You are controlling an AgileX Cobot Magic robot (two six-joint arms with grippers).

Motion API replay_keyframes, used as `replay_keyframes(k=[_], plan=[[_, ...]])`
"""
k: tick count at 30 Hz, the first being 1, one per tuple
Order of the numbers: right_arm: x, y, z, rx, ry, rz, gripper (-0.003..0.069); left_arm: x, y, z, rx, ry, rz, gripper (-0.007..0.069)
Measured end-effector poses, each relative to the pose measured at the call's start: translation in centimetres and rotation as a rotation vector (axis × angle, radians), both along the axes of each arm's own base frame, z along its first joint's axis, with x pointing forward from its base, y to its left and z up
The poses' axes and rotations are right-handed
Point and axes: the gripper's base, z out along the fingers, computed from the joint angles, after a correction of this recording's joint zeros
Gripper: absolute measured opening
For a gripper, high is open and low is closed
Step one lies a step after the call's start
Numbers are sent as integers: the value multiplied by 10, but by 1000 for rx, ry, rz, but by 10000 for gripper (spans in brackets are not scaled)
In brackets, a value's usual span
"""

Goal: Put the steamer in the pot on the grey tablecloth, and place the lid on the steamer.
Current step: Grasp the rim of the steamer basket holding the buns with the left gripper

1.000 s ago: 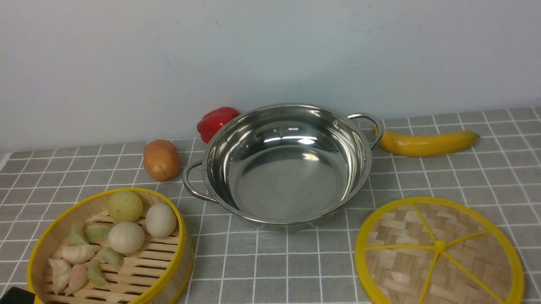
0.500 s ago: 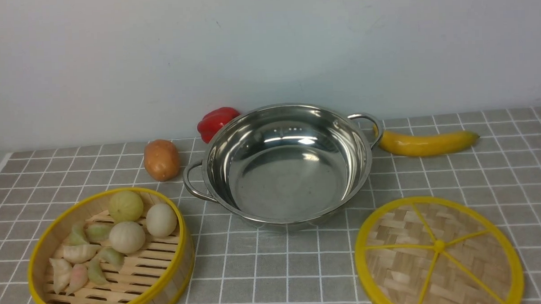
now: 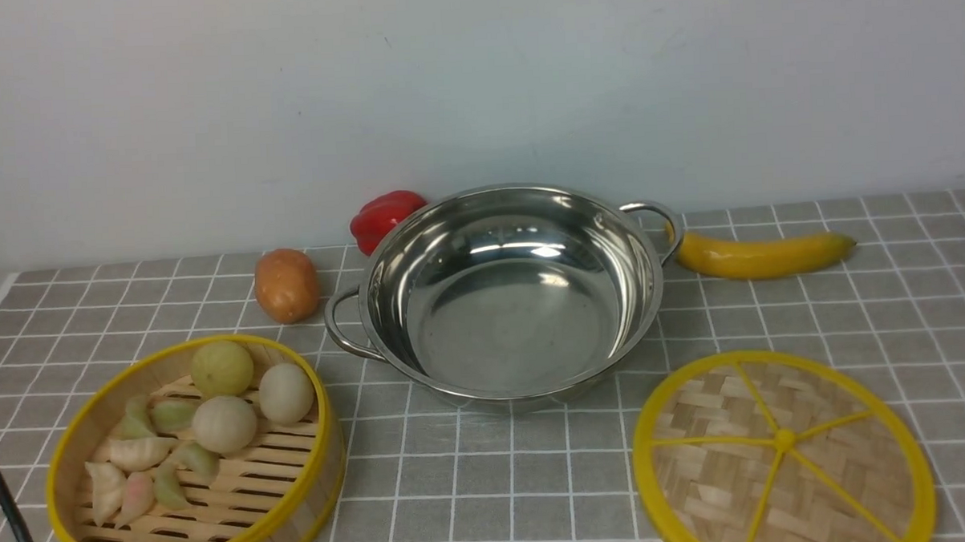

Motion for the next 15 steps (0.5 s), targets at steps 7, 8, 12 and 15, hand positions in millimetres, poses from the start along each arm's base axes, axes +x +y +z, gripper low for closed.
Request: replay_keyframes(k=[7,8,12,15], plan=[[14,4,-9,-24,54,73,240,39,17,-33,-66,308,-27,243],[15,5,-10,-23,60,82,240,46,20,-39,-77,343,-32,243],[16,6,-11,-33,61,108,240,67,28,-56,-104,426,-41,243],[16,7,-11,-30,59,124,240,82,34,-64,-113,457,-42,243]])
